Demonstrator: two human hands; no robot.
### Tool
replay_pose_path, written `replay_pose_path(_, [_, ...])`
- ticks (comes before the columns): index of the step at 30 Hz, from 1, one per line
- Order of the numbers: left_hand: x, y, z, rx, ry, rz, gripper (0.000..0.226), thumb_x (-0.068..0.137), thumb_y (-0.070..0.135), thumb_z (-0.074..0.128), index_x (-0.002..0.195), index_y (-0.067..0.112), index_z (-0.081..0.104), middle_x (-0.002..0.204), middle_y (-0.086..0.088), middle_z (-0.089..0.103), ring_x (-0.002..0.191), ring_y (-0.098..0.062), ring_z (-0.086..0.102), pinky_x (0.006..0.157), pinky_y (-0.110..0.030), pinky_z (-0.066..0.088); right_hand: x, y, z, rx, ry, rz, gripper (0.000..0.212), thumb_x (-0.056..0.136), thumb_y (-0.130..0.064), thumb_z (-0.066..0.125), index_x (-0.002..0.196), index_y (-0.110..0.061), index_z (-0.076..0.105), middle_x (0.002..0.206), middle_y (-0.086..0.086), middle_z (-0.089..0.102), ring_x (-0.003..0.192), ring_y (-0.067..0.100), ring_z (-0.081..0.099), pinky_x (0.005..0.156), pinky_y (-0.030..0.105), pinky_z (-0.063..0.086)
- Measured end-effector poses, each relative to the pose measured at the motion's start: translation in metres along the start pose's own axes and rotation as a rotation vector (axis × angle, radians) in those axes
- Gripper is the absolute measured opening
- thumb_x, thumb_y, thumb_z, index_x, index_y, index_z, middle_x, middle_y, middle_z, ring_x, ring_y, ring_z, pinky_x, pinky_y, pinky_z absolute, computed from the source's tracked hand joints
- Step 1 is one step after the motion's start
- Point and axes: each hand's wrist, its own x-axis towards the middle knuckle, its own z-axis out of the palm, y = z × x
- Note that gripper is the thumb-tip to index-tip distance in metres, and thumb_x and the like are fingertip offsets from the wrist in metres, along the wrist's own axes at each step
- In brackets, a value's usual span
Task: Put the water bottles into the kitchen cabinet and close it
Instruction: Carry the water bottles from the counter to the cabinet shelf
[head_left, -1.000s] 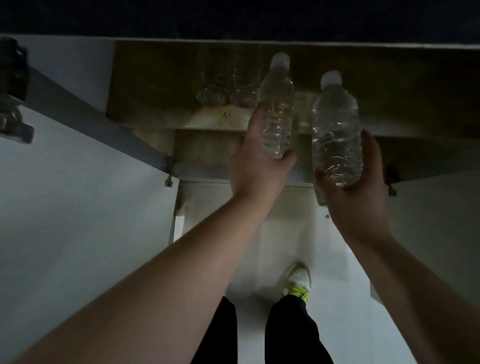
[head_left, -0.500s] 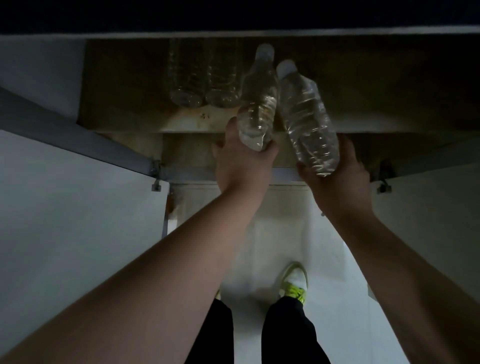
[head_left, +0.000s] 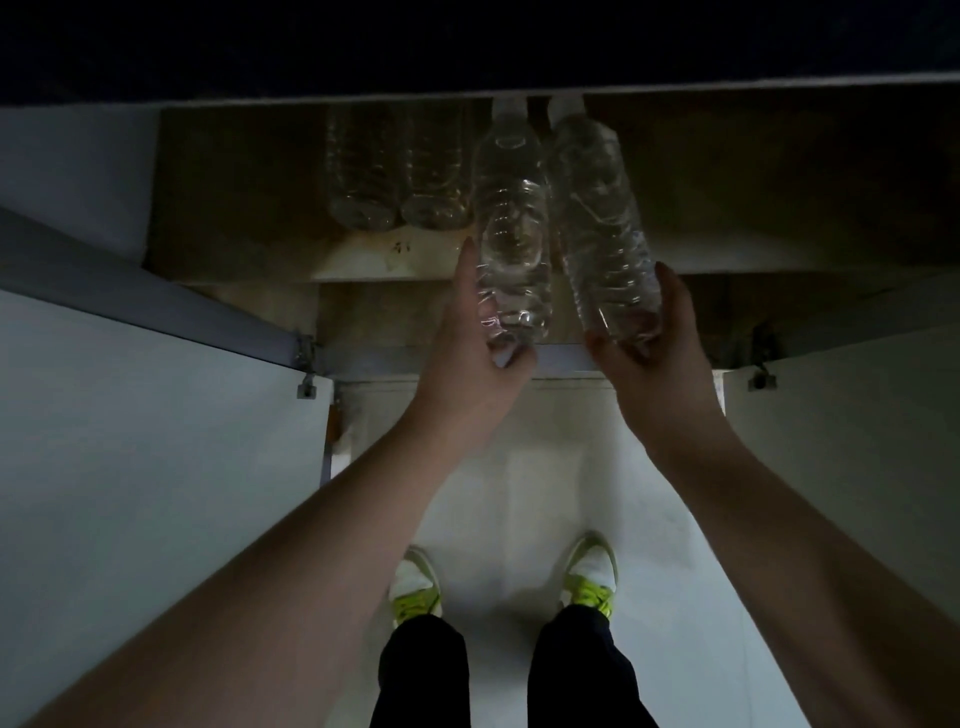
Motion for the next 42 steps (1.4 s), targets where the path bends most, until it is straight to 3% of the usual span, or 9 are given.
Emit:
replay_pose_path(5, [0.003, -0.003, -0.008, 0.168, 0.087, 0.155, 0.072, 0.094, 0.011, 0.062, 0.151, 0.031, 0.024, 0.14, 0.003, 0.054, 0.117, -0.005, 0.059, 0.094, -0.023, 0.053, 0.003, 0.002, 0.016, -0.015, 0.05, -0.064, 0.075, 0.089, -0.019, 0.068, 0.149, -0.02, 0.023, 0.137, -0.008, 0.053, 0.123, 0.008, 0.055, 0.102, 0.029, 0.048])
replay_pose_path(8, [0.011, -0.003, -0.011, 0.373, 0.203, 0.26, 0.053, 0.092, 0.018, 0.066, 0.14, 0.019, 0.044, 0.135, -0.004, 0.055, 0.111, -0.011, 0.061, 0.086, -0.029, 0.056, 0.006, -0.003, 0.023, -0.08, 0.158, -0.069, 0.069, 0.085, -0.025, 0.073, 0.143, -0.019, 0.034, 0.126, -0.012, 0.055, 0.115, 0.006, 0.056, 0.09, 0.013, 0.047])
replay_pose_path(12, [0.029, 0.006, -0.013, 0.58, 0.3, 0.357, 0.038, 0.085, 0.02, 0.073, 0.119, 0.013, 0.058, 0.123, -0.009, 0.059, 0.096, -0.022, 0.064, 0.069, -0.026, 0.045, 0.018, -0.011, 0.03, -0.228, 0.286, -0.084, 0.07, 0.08, -0.036, 0.077, 0.141, -0.023, 0.045, 0.136, 0.006, 0.039, 0.117, 0.015, 0.047, 0.1, 0.018, 0.038])
replay_pose_path(15, [0.045, 0.009, -0.014, 0.578, 0.331, 0.361, 0.036, 0.084, 0.019, 0.074, 0.115, 0.011, 0.059, 0.113, -0.01, 0.064, 0.092, -0.026, 0.065, 0.067, -0.028, 0.048, 0.028, -0.02, 0.031, -0.226, 0.257, -0.047, 0.071, 0.082, -0.035, 0.074, 0.145, -0.027, 0.041, 0.139, 0.01, 0.034, 0.109, 0.009, 0.043, 0.083, -0.006, 0.029])
replay_pose_path(20, [0.063, 0.015, -0.013, 0.552, 0.325, 0.354, 0.025, 0.087, 0.016, 0.069, 0.108, 0.008, 0.059, 0.096, -0.009, 0.064, 0.084, -0.025, 0.059, 0.063, -0.029, 0.038, 0.046, -0.026, 0.032, -0.311, 0.246, -0.09, 0.072, 0.088, -0.042, 0.067, 0.149, -0.024, 0.034, 0.136, 0.014, 0.039, 0.099, 0.011, 0.042, 0.083, 0.011, 0.032])
replay_pose_path(25, [0.069, 0.016, -0.008, 0.567, 0.352, 0.346, 0.019, 0.089, 0.017, 0.065, 0.104, 0.007, 0.061, 0.092, -0.01, 0.064, 0.079, -0.02, 0.053, 0.064, -0.028, 0.033, 0.058, -0.023, 0.034, -0.369, 0.221, -0.098, 0.071, 0.095, -0.038, 0.058, 0.154, -0.019, 0.022, 0.143, 0.02, 0.034, 0.114, 0.026, 0.052, 0.094, 0.023, 0.041])
replay_pose_path(35, [0.078, 0.021, -0.006, 0.514, 0.384, 0.229, 0.021, 0.092, 0.02, 0.063, 0.111, 0.011, 0.062, 0.104, -0.008, 0.067, 0.092, -0.019, 0.062, 0.067, -0.02, 0.035, 0.091, -0.02, 0.029, -0.488, 0.098, -0.116, 0.081, 0.091, -0.056, 0.053, 0.154, -0.02, 0.017, 0.143, 0.016, 0.042, 0.12, 0.028, 0.048, 0.083, 0.021, 0.03])
replay_pose_path(38, [0.072, 0.017, -0.008, 0.499, 0.411, 0.226, 0.022, 0.092, 0.017, 0.062, 0.113, 0.012, 0.063, 0.103, -0.008, 0.07, 0.09, -0.021, 0.065, 0.067, -0.025, 0.042, 0.09, -0.028, 0.02, -0.453, 0.03, -0.079, 0.072, 0.094, -0.05, 0.053, 0.152, -0.018, 0.024, 0.137, 0.015, 0.048, 0.119, 0.027, 0.05, 0.089, 0.028, 0.043])
replay_pose_path(42, [0.054, 0.007, -0.002, 0.481, 0.38, 0.375, 0.021, 0.091, 0.013, 0.06, 0.11, 0.009, 0.069, 0.092, -0.011, 0.072, 0.08, -0.025, 0.067, 0.064, -0.027, 0.048, 0.074, -0.024, 0.014, -0.167, 0.079, -0.095, 0.038, 0.094, -0.022, 0.058, 0.13, -0.012, 0.051, 0.107, -0.002, 0.064, 0.092, 0.005, 0.062, 0.072, 0.015, 0.049])
